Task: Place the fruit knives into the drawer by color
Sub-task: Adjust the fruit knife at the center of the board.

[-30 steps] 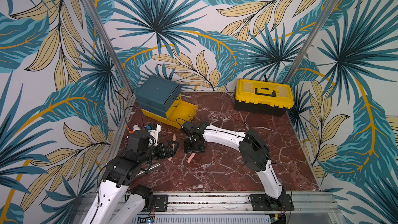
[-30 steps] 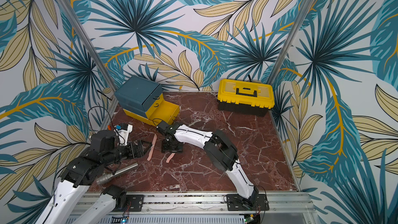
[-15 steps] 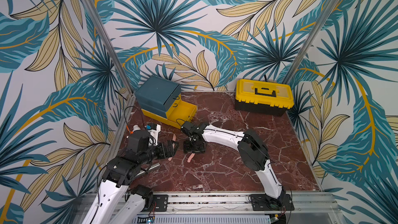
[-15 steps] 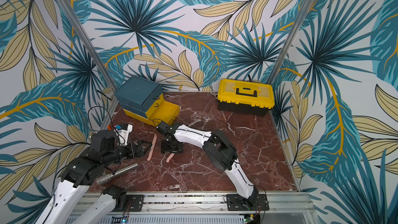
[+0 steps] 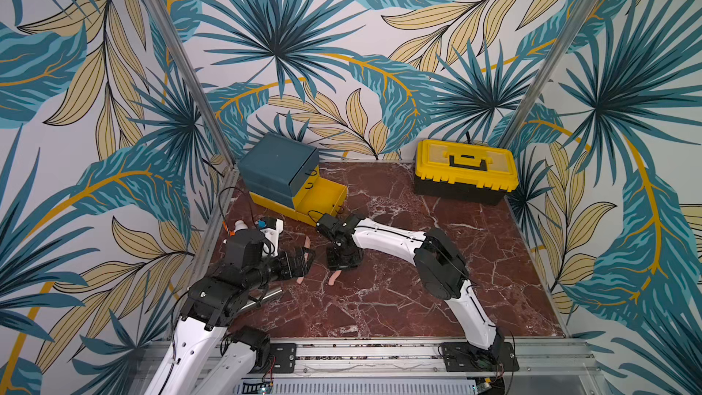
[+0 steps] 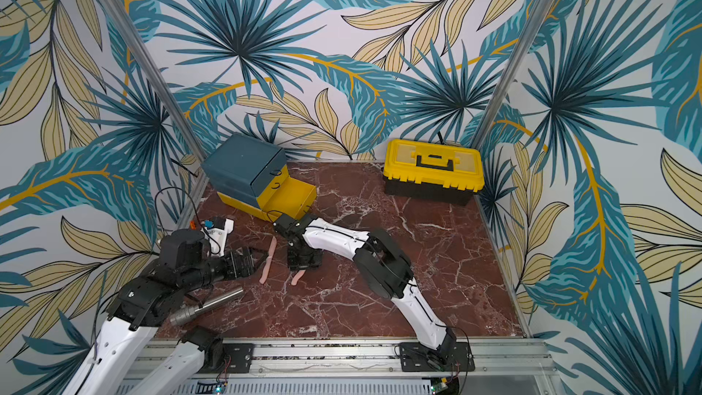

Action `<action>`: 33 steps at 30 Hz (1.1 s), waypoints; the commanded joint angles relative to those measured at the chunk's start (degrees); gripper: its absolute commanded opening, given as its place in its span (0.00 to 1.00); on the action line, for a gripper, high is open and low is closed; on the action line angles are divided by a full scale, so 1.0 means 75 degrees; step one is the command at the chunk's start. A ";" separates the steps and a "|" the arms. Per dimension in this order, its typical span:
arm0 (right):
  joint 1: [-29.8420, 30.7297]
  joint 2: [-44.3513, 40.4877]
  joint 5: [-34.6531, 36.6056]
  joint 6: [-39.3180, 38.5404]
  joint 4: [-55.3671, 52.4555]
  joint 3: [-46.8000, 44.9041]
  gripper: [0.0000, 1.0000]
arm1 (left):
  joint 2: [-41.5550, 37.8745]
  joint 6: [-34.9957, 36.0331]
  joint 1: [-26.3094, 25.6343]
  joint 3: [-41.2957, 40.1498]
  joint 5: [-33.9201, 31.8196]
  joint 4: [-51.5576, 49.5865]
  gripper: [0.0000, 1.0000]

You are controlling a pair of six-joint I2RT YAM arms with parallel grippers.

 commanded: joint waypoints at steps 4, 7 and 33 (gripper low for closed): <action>-0.0329 0.0308 0.0727 -0.0342 -0.0590 -0.0412 0.37 | -0.0007 0.0011 -0.0013 -0.0183 0.0015 0.0277 1.00; -0.0525 0.0114 0.0848 -0.0483 -0.0505 -0.0780 0.37 | -0.0001 -0.0038 -0.0020 -0.0235 0.0107 0.0384 1.00; -0.2196 -0.0580 0.1931 -0.2273 -0.0291 -0.1635 0.37 | 0.2413 -0.0343 -0.0684 -0.0349 0.0715 0.3021 1.00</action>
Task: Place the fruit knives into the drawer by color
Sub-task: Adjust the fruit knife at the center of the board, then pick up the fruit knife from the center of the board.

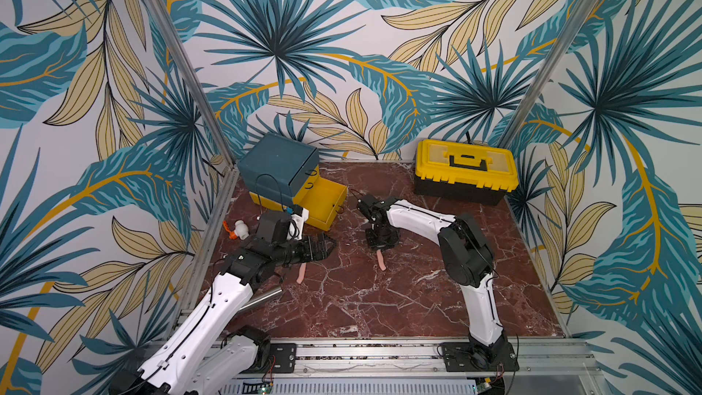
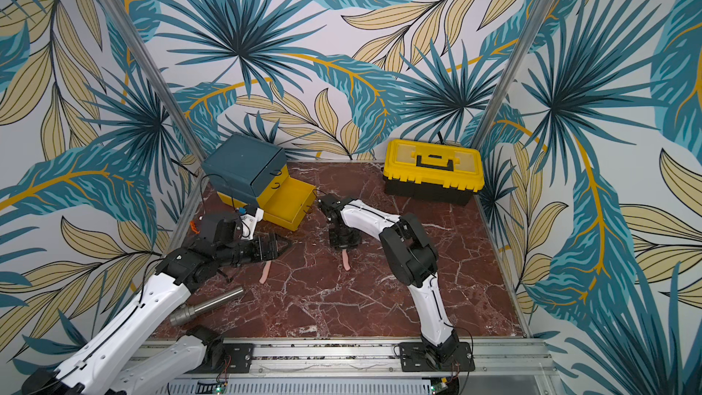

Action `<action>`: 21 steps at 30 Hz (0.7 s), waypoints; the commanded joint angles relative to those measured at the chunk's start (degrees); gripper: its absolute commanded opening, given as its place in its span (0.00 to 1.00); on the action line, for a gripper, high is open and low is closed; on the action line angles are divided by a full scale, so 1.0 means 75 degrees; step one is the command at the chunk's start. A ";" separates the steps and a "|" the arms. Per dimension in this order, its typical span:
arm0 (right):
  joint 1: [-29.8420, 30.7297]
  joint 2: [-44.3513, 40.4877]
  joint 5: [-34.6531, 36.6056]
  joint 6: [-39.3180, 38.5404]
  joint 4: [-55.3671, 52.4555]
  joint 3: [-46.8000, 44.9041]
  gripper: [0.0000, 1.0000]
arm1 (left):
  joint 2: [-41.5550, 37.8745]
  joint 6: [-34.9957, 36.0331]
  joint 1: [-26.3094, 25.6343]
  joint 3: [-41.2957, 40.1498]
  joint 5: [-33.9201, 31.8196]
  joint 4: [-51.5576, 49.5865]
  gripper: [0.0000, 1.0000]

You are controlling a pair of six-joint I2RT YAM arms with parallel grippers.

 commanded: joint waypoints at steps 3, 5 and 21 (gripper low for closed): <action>-0.0060 0.0267 0.0528 -0.0118 -0.0146 -0.0253 0.38 | 0.0443 -0.0012 -0.0302 0.0099 -0.0133 0.0659 1.00; -0.0060 0.0178 0.0523 -0.0071 0.0015 -0.0433 0.39 | 0.0610 0.0007 -0.0434 0.0109 -0.0196 0.0679 1.00; -0.0019 -0.0042 0.0165 0.0207 0.0496 -0.1012 0.29 | 0.0866 -0.0128 -0.0753 -0.0138 -0.0210 0.0912 1.00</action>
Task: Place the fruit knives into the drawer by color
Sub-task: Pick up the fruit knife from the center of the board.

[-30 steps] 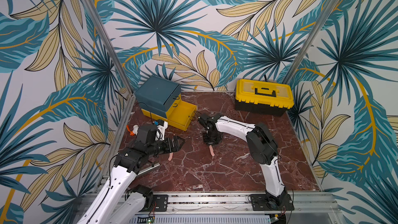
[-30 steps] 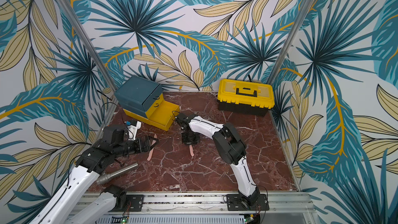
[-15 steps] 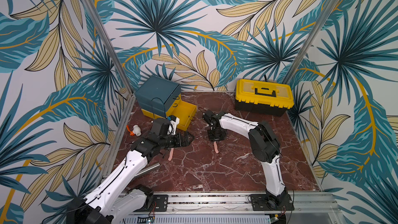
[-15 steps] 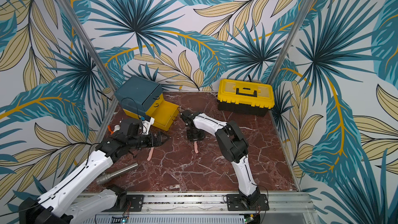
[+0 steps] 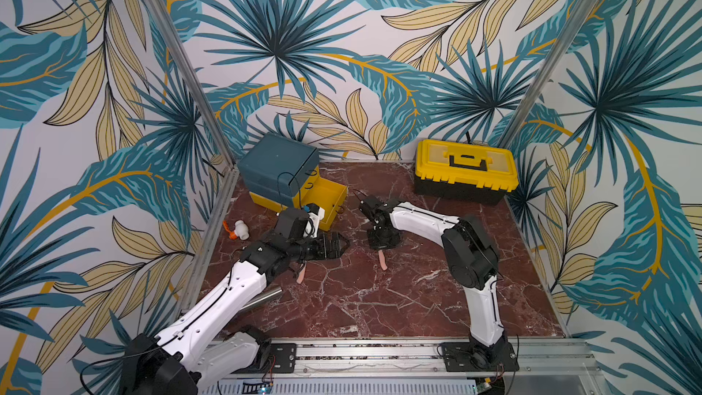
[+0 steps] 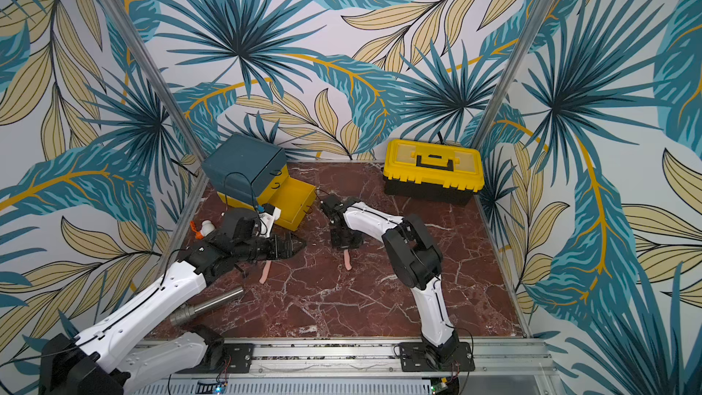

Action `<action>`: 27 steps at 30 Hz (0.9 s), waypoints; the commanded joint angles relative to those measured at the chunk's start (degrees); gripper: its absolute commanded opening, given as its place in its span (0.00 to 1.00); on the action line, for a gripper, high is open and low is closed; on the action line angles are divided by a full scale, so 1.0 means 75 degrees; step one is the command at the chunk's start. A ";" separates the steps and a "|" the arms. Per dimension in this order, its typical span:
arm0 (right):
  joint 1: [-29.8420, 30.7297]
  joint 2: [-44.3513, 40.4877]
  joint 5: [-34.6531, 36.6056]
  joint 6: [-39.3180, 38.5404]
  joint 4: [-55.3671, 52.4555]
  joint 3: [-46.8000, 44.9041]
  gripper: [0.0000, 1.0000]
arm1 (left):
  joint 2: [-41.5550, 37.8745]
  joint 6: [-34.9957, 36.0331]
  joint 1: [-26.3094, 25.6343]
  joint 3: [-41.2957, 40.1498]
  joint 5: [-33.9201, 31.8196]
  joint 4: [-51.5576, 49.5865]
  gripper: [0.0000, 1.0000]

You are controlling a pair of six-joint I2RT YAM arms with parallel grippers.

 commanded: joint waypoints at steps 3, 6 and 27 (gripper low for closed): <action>0.0003 0.0301 0.0057 0.0127 -0.0043 -0.0522 0.27 | 0.0132 0.0035 -0.0031 -0.0088 -0.0013 0.0119 1.00; 0.0016 0.0268 0.0025 0.0142 -0.0028 -0.0622 0.25 | 0.0190 0.0028 -0.0030 -0.0065 -0.0008 0.0143 1.00; -0.0044 0.0368 0.0241 0.0152 -0.0716 0.0389 0.02 | 0.0610 0.0415 -0.0030 0.0355 -0.0078 0.0099 1.00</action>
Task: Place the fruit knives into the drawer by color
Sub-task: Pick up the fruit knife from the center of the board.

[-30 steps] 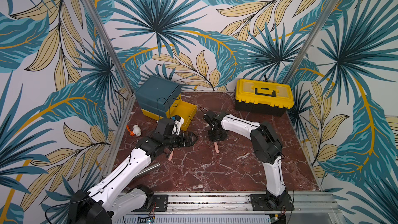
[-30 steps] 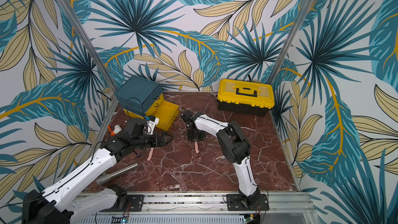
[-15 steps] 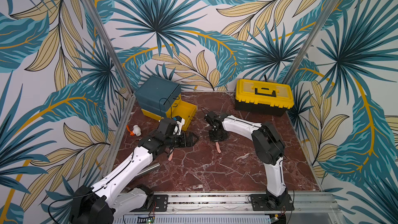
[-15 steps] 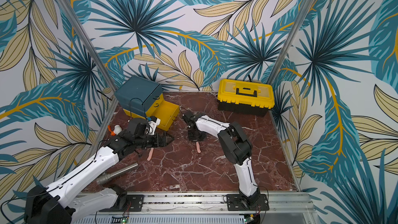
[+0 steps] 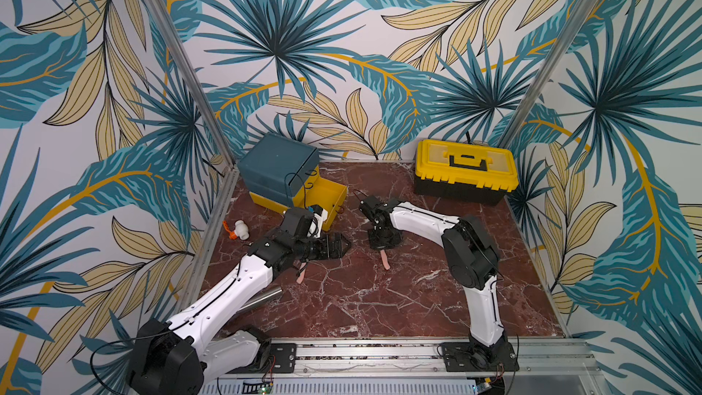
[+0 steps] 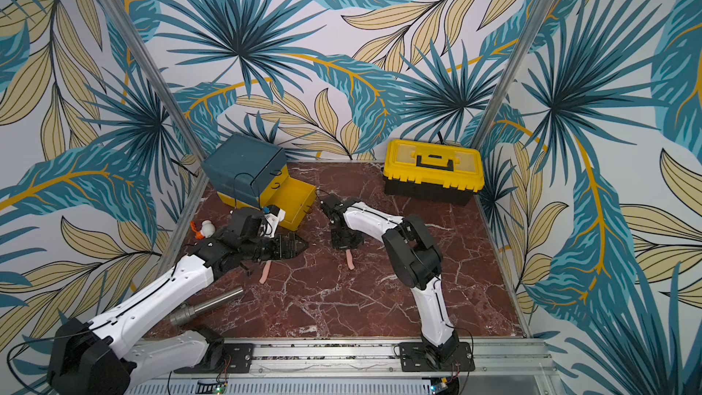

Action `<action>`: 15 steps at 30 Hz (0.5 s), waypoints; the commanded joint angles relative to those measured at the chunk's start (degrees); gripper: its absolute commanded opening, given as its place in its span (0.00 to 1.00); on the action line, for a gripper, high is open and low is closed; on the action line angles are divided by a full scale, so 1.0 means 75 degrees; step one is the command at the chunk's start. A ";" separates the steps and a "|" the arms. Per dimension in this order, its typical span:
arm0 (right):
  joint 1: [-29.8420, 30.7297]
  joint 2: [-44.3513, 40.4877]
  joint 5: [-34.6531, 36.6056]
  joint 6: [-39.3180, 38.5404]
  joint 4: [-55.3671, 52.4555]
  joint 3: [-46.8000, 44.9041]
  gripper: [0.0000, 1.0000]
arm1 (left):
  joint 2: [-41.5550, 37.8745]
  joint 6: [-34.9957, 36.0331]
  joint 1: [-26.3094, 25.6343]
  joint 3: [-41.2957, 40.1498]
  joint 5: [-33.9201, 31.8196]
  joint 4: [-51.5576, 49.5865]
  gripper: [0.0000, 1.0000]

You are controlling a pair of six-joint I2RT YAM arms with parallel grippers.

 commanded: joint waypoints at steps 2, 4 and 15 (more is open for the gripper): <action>-0.0064 0.0355 0.0077 0.0155 -0.0643 0.0453 0.02 | 0.0054 0.0317 -0.0019 0.0391 -0.0147 -0.0014 1.00; -0.0080 0.0454 0.0043 0.0238 -0.0868 0.0780 0.02 | 0.0066 0.0377 -0.0008 0.0442 -0.0204 -0.0025 1.00; -0.0128 0.0912 -0.0251 0.0615 -0.1631 0.2063 0.02 | 0.0026 0.0586 0.0349 0.0500 -0.0200 -0.0047 1.00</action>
